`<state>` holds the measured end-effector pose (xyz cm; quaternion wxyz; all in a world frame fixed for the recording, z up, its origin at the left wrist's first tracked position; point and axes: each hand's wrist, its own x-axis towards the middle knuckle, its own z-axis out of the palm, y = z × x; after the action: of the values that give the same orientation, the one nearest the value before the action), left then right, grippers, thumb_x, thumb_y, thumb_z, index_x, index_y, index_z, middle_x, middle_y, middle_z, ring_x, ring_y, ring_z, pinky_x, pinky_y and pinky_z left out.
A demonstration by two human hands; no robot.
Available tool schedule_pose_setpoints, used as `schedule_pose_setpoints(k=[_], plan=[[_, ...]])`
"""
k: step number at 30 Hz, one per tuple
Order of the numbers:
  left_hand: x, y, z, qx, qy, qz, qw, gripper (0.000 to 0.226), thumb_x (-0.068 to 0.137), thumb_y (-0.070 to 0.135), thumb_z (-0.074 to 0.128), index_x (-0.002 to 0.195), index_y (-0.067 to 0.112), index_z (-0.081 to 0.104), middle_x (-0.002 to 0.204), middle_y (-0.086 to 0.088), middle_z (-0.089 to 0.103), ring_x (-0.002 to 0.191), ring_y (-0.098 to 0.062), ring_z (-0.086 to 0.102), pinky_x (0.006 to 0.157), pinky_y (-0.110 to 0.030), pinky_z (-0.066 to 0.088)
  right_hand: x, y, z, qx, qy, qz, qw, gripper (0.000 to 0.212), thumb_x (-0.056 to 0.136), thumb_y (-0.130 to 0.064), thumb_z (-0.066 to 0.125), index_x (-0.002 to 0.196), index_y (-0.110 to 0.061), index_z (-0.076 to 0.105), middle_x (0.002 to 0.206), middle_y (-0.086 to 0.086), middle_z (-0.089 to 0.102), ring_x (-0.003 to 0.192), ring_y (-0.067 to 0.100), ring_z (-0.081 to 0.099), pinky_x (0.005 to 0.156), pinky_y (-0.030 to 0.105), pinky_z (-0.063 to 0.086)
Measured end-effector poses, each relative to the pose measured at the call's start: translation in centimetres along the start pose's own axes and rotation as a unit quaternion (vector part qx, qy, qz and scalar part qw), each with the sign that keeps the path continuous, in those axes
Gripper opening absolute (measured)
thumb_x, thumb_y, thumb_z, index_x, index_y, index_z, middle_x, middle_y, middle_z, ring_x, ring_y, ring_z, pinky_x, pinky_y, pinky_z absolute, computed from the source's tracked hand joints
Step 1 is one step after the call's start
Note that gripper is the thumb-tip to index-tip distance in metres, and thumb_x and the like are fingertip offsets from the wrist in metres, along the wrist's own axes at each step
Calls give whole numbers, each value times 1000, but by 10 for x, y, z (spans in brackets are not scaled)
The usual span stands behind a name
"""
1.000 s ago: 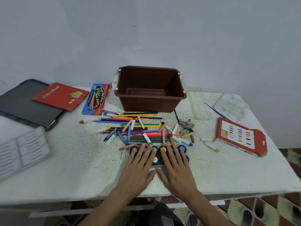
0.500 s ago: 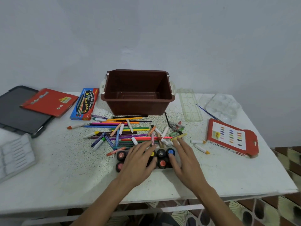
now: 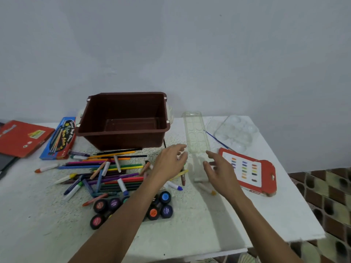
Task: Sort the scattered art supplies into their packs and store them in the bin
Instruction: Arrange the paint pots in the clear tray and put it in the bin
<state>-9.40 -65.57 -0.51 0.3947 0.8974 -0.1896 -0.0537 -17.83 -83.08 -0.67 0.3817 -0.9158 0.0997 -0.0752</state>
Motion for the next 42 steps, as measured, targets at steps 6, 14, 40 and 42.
schedule_pose_setpoints(k=[6, 14, 40, 42], plan=[[56, 19, 23, -52, -32, -96, 993, 44, 98, 36, 50, 140, 21, 51, 139, -3, 56, 120, -19, 56, 94, -44, 53, 52, 2, -10, 59, -12, 82, 995, 47, 100, -28, 51, 145, -16, 43, 144, 5, 50, 112, 18, 59, 84, 26, 42], [85, 31, 35, -165, -55, -237, 956, 56, 100, 37, 48, 152, 25, 31, 151, -1, 41, 129, -26, 47, 76, -37, 43, 90, 11, -2, 32, -62, 125, 990, 36, 98, -15, 49, 133, -7, 52, 116, 13, 67, 94, 22, 61, 82, 33, 48], [-43, -12, -43, -431, 47, -243, 868, 28, 102, 21, 50, 128, 24, 59, 110, -14, 70, 82, -26, 71, 59, -26, 56, -22, 0, -49, 223, 58, 140, 963, 26, 93, 0, 60, 95, -22, 75, 94, -8, 74, 86, 14, 70, 84, 38, 57], [-61, -21, -55, -410, 55, -251, 875, 25, 102, 18, 48, 124, 21, 61, 108, -14, 69, 82, -25, 70, 58, -26, 57, -23, -8, -36, 252, 86, 148, 952, 16, 92, -6, 63, 100, -16, 73, 98, 0, 73, 80, 14, 70, 80, 37, 57]])
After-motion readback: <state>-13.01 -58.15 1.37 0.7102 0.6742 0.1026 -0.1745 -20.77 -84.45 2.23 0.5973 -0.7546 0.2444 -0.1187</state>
